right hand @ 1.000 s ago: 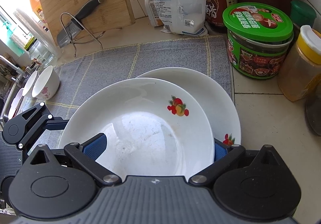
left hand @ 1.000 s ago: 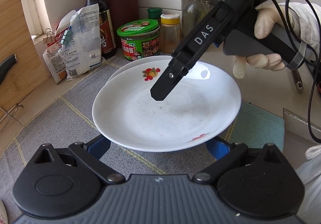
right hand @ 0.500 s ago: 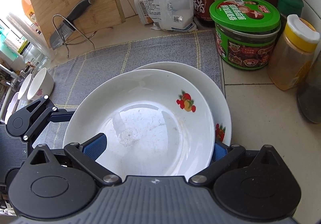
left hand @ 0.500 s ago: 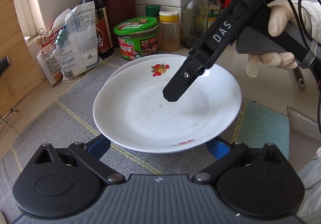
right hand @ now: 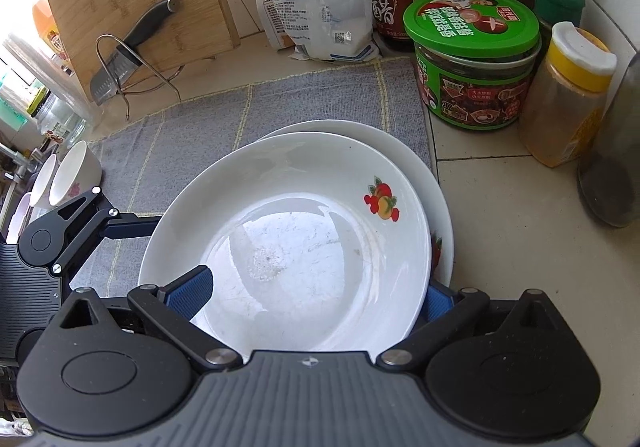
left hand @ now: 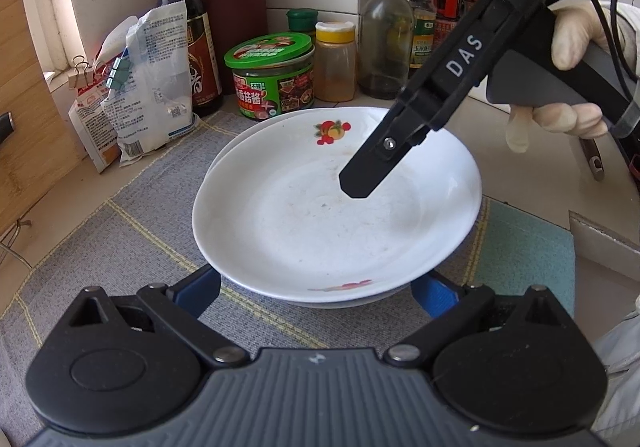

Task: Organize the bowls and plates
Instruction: 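Lower the red-flower plate onto the stacked plates with the right gripper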

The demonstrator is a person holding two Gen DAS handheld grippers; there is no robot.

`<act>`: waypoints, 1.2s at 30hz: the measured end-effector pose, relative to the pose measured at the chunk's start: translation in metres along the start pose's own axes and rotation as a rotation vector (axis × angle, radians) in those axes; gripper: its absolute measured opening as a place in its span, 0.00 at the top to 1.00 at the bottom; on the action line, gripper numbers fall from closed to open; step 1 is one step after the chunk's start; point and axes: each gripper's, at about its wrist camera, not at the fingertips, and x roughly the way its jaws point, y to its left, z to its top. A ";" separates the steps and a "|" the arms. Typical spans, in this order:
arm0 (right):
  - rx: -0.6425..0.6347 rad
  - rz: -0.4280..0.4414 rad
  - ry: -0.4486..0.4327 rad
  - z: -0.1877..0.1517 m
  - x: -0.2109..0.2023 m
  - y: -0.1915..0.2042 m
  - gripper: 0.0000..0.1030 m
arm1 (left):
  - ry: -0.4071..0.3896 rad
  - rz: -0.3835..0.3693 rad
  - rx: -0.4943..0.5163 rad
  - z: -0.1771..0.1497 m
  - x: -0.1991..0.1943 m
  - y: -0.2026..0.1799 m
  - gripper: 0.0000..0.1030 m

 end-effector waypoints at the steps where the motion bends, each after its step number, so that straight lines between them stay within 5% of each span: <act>1: 0.002 -0.003 0.000 0.000 -0.001 0.000 0.00 | 0.000 -0.001 -0.001 0.000 0.000 0.001 0.02; 36: -0.010 -0.112 0.019 -0.009 -0.015 0.015 0.00 | -0.035 0.009 0.052 0.002 0.001 -0.009 0.02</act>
